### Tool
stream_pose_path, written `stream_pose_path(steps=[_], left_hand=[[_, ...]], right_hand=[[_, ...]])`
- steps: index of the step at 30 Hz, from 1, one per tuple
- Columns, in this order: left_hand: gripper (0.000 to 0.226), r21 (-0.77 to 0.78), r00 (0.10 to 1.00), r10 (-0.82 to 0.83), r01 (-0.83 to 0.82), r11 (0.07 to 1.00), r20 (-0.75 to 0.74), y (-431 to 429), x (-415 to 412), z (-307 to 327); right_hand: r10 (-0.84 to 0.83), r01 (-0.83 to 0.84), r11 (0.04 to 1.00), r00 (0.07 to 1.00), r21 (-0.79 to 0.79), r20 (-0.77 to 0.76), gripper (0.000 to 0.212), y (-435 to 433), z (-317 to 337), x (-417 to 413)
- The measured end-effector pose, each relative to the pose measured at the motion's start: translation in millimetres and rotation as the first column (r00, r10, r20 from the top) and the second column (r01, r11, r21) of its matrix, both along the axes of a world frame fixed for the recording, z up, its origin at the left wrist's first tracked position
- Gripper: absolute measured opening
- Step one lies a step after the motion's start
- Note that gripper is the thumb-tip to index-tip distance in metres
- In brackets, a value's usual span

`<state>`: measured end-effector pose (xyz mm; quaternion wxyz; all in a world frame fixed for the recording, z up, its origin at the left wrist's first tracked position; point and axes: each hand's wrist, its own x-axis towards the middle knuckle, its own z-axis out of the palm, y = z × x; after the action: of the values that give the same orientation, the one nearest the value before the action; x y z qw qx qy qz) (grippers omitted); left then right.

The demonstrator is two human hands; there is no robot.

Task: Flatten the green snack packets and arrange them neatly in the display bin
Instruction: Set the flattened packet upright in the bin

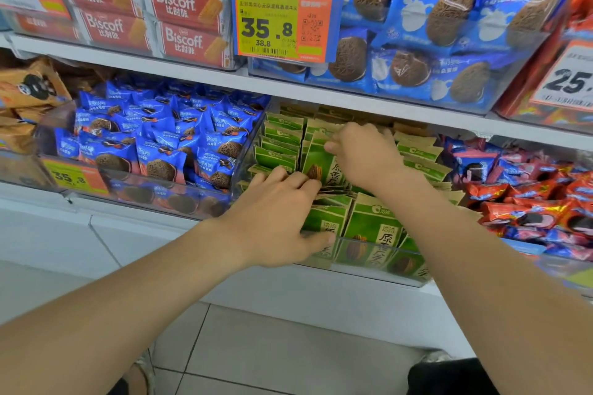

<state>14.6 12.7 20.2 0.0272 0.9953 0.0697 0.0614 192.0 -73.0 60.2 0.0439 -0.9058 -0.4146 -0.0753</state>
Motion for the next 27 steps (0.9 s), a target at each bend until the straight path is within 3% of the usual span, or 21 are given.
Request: stream_pose_path(steps=[4, 7, 10, 11, 14, 16, 19, 23, 25, 27], left_hand=[[0.081, -0.164, 0.998, 0.017, -0.007, 0.986, 0.061, 3, -5, 9], [0.066, -0.332, 0.99, 0.043, 0.003, 0.943, 0.132, 3, -10, 17], [0.042, -0.437, 0.965, 0.144, -0.035, 0.899, 0.22, 6, -12, 24], [0.034, -0.458, 0.944, 0.196, -0.056, 0.887, 0.265, 8, -12, 25], [0.02, -0.563, 0.832, 0.364, -0.078, 0.823, 0.418, 10, -13, 27], [0.015, -0.607, 0.729, 0.425, -0.017, 0.795, 0.536, 5, -16, 34], [0.012, -0.597, 0.614, 0.409, 0.129, 0.791, 0.675, -10, -20, 48], [0.02, -0.533, 0.682, 0.288, 0.174, 0.828, 0.672, -22, -18, 47], [0.025, -0.547, 0.694, 0.329, 0.111, 0.83, 0.64, -21, -15, 39], [0.027, -0.612, 0.676, 0.412, 0.073, 0.787, 0.611, -21, -14, 32]], right_hand=[[0.123, -0.138, 0.986, 0.981, 0.093, 0.15, 0.02, -21, 9, -15], [0.168, -0.243, 0.946, 0.934, 0.216, 0.316, 0.014, -36, 16, -20], [0.123, -0.346, 0.827, 0.88, 0.443, 0.458, 0.003, -51, 21, -25], [0.088, -0.35, 0.769, 0.887, 0.535, 0.453, 0.009, -55, 24, -28], [0.0, -0.283, 0.568, 0.939, 0.773, 0.343, 0.016, -68, 33, -36], [-0.011, -0.208, 0.491, 0.97, 0.846, 0.244, 0.016, -75, 38, -47], [0.076, -0.182, 0.529, 0.983, 0.829, 0.167, 0.018, -80, 36, -65], [0.225, -0.11, 0.548, 0.974, 0.829, -0.019, 0.013, -78, 27, -78], [0.316, 0.136, 0.473, 0.896, 0.871, -0.312, 0.027, -79, 26, -82], [0.414, 0.406, 0.459, 0.689, 0.79, -0.595, 0.026, -84, 27, -84]])
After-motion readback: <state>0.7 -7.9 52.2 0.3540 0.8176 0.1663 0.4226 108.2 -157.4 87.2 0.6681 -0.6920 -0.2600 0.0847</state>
